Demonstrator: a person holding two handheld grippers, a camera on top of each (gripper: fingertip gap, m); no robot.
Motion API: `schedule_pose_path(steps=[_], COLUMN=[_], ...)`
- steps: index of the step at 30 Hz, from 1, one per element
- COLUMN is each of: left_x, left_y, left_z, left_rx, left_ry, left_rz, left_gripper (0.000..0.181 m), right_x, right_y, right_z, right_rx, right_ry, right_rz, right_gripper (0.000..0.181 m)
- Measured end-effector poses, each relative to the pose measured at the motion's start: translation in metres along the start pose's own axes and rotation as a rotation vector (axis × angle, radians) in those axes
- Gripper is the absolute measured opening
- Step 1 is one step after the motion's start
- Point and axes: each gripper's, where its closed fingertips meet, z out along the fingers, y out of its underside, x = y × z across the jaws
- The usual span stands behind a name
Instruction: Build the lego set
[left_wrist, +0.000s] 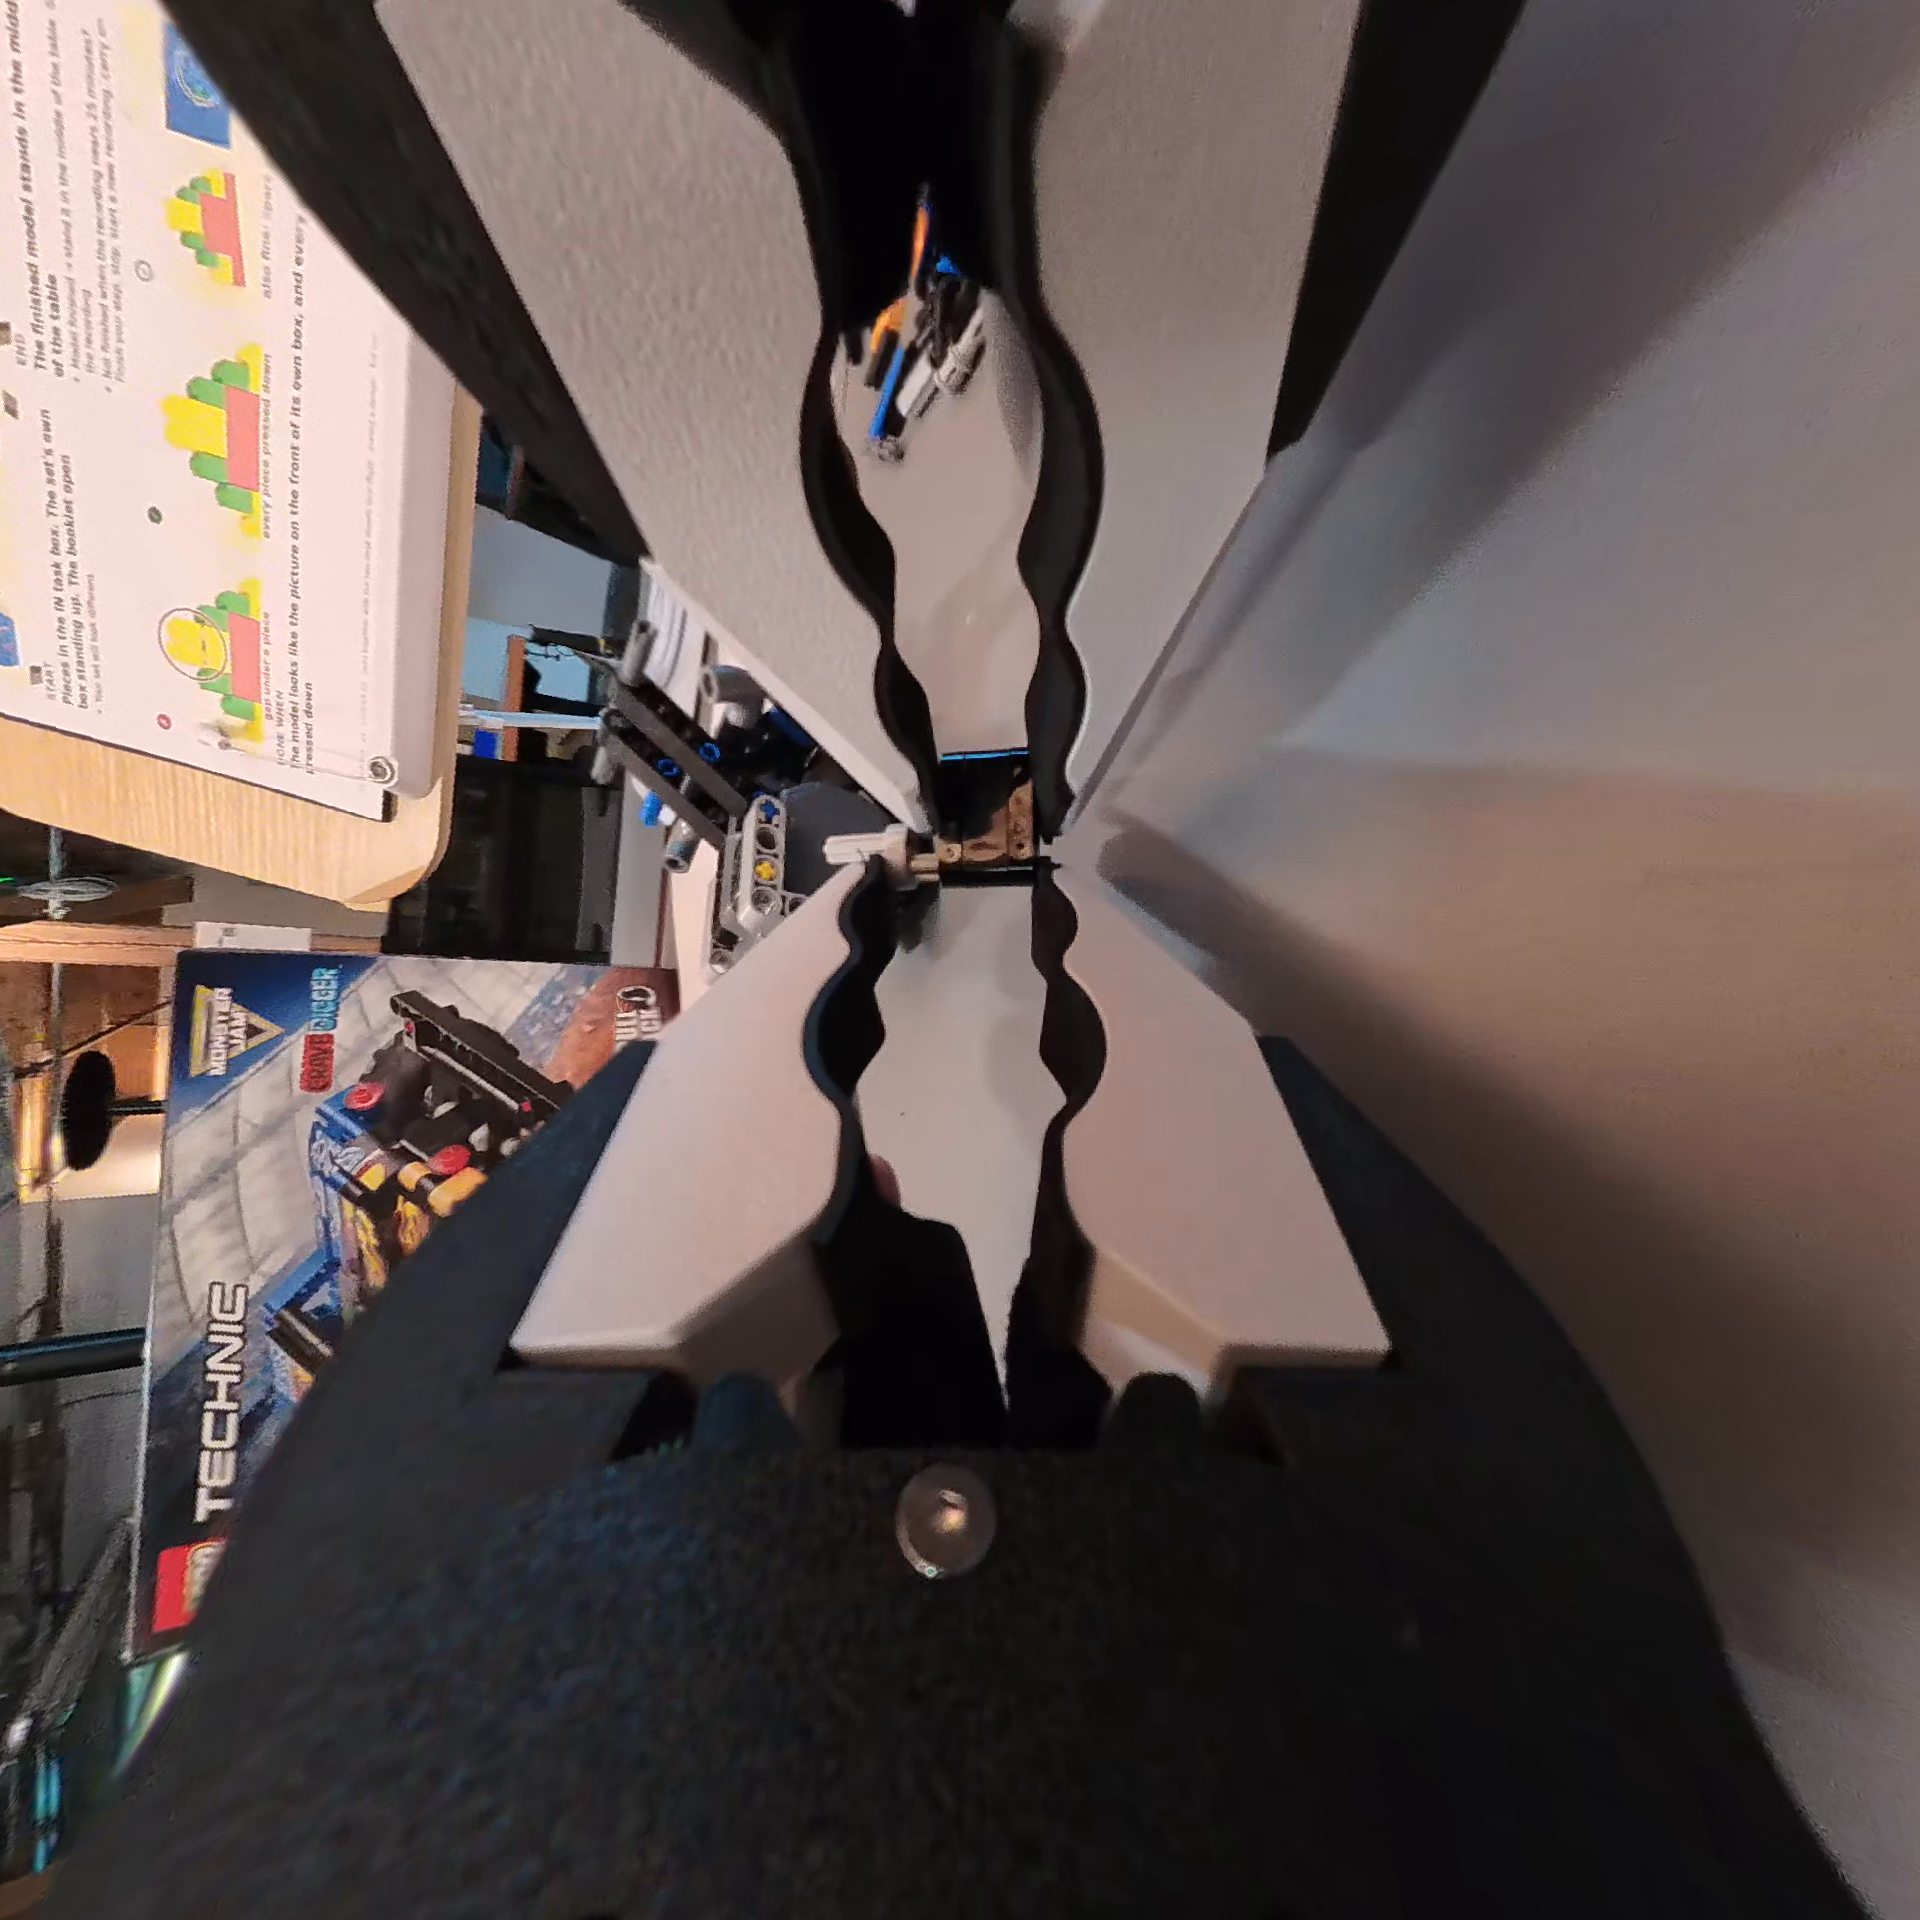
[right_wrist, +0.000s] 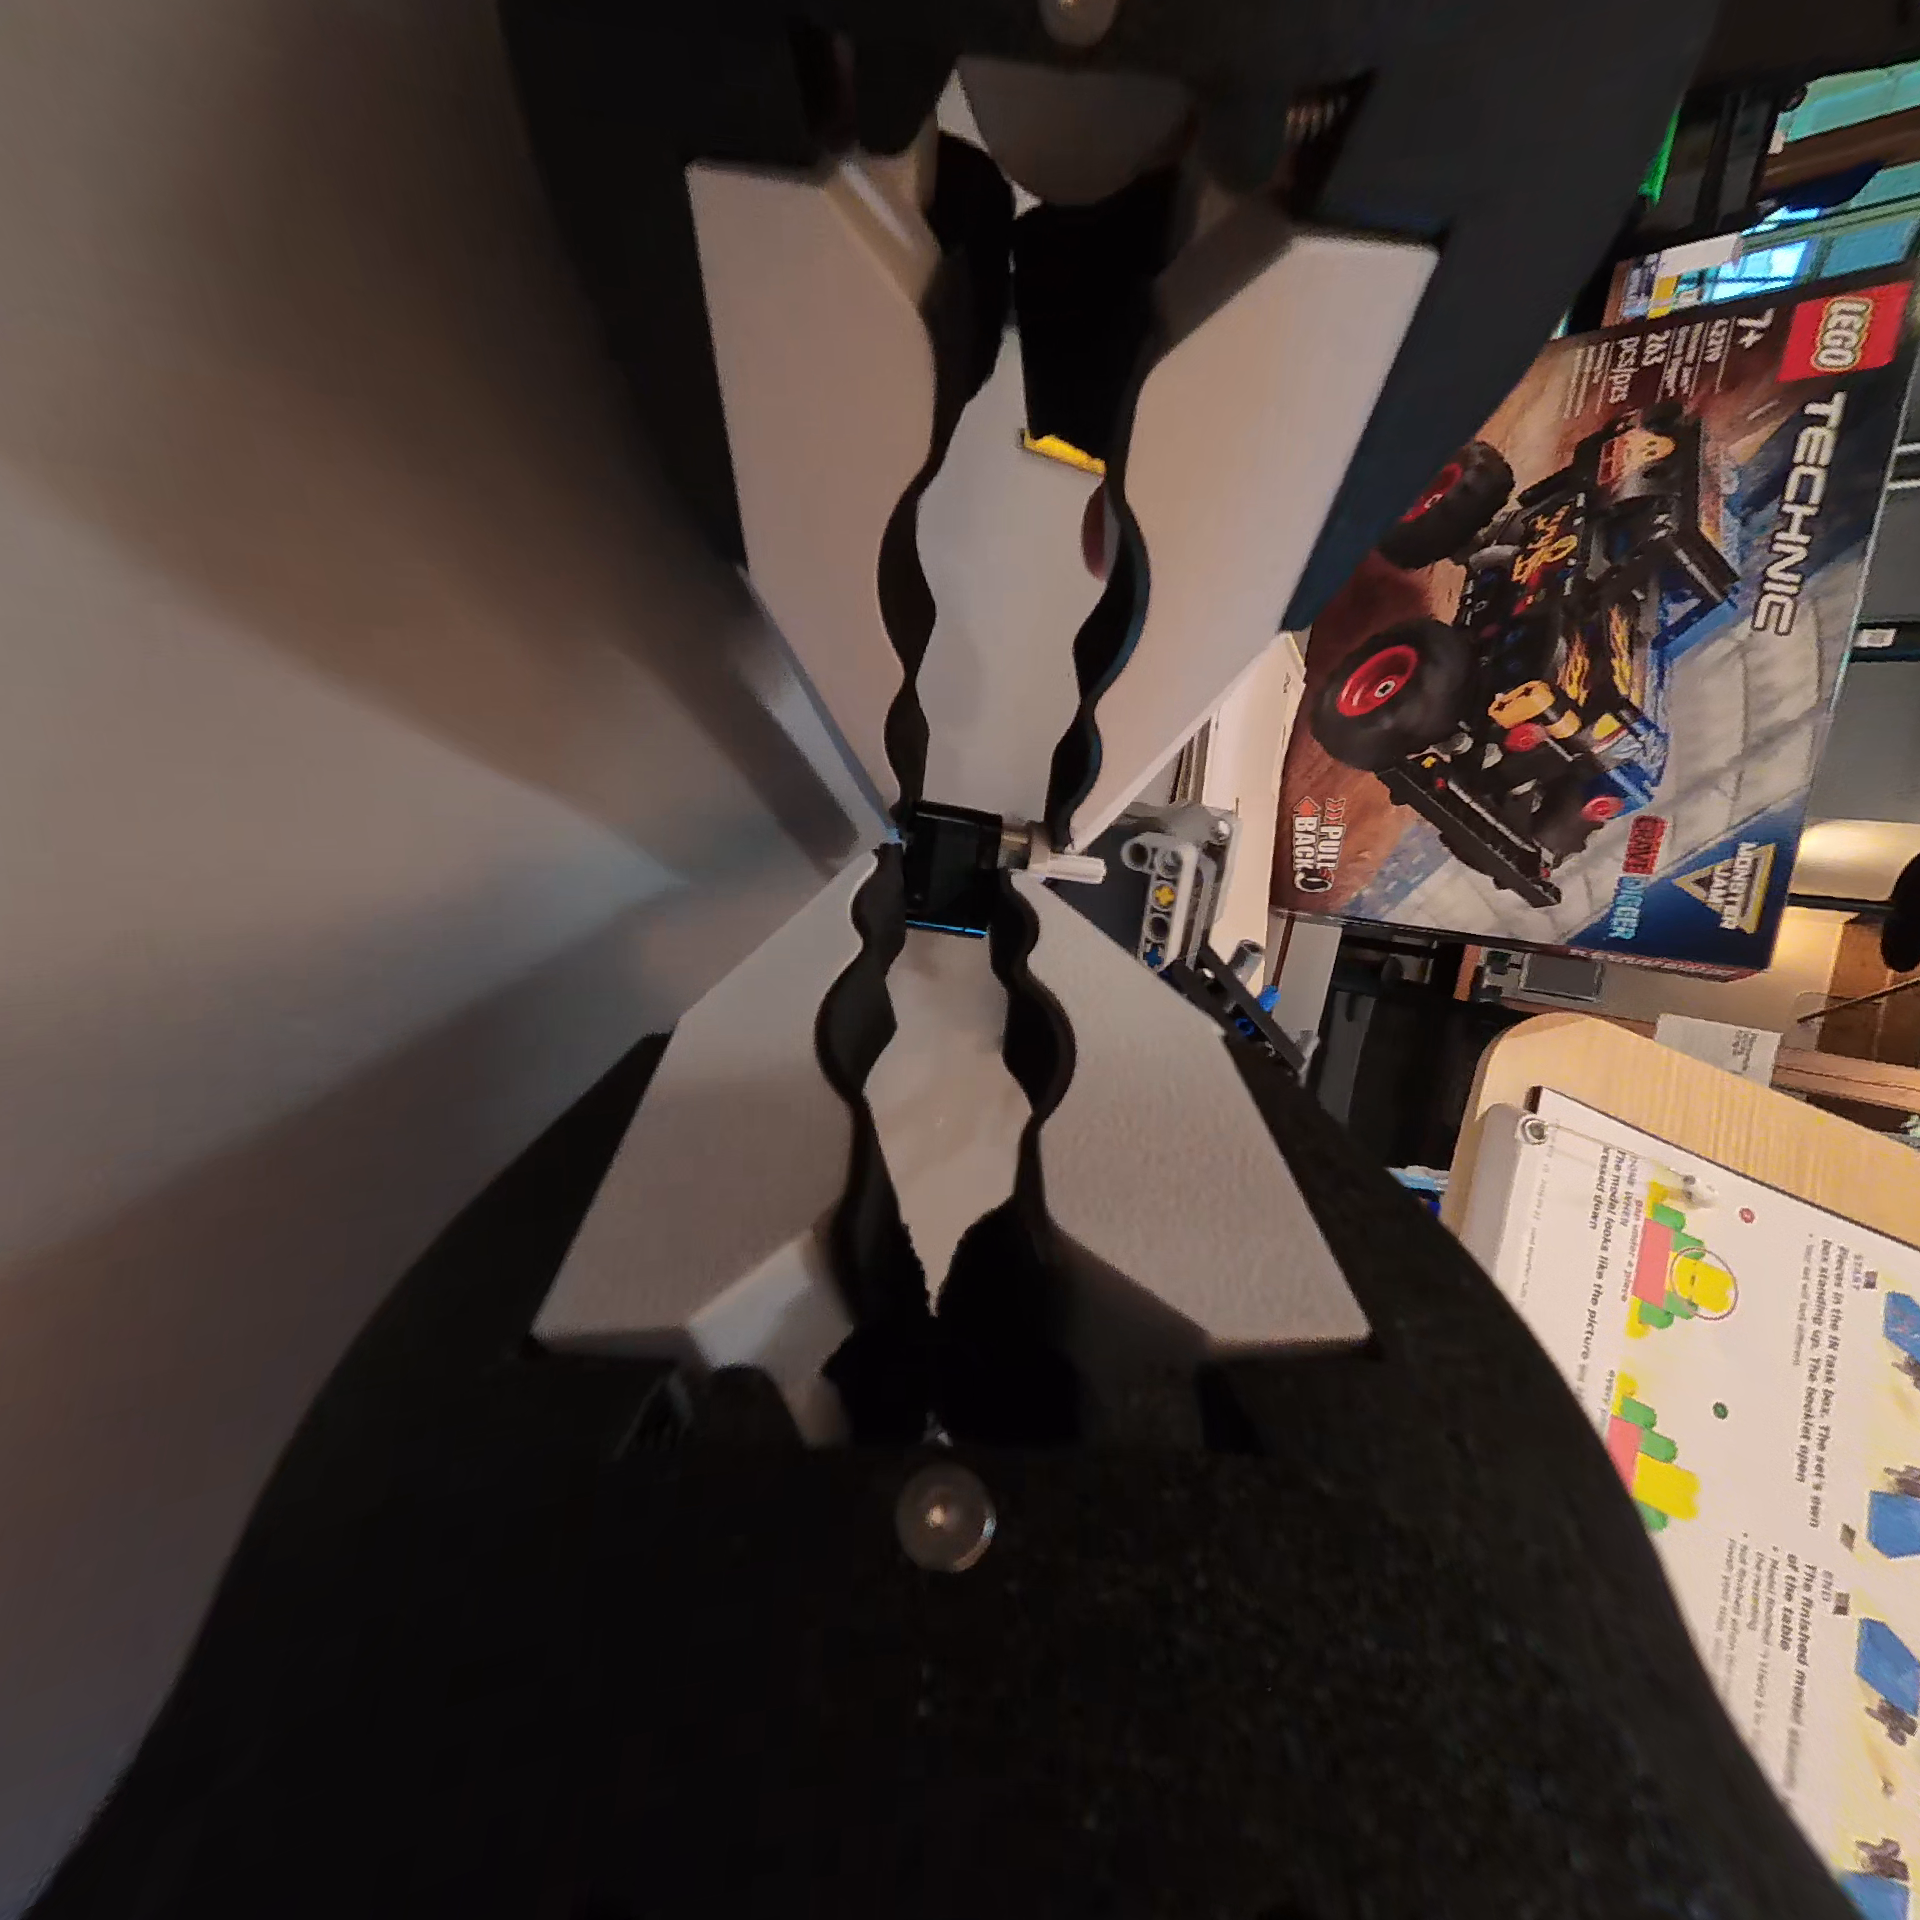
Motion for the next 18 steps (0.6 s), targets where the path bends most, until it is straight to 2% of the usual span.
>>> schedule_pose_path(steps=[7,10,13,14,18], left_x=[0.002,-0.004,-0.01,-0.011,-0.013], left_y=[-0.002,0.001,-0.001,-0.002,0.0], left_z=[-0.001,0.001,-0.001,-0.001,-0.002], left_rx=[-0.007,-0.004,0.056,0.075,0.15], left_ry=[0.006,0.008,0.046,0.075,0.171], left_rz=[-0.007,-0.044,-0.161,-0.215,-0.384], left_gripper=[0.024,0.024,0.024,0.024,0.024], right_x=[-0.001,0.005,0.014,0.016,0.02], right_y=[0.0,0.001,-0.005,-0.008,-0.004], right_z=[-0.002,0.0,-0.007,-0.013,-0.027], right_rx=[0.006,0.012,0.121,0.177,0.311], right_ry=[-0.013,0.008,0.006,-0.012,-0.122], right_rz=[-0.003,0.076,0.204,0.243,0.413], right_gripper=[0.015,0.016,0.019,0.026,0.033])
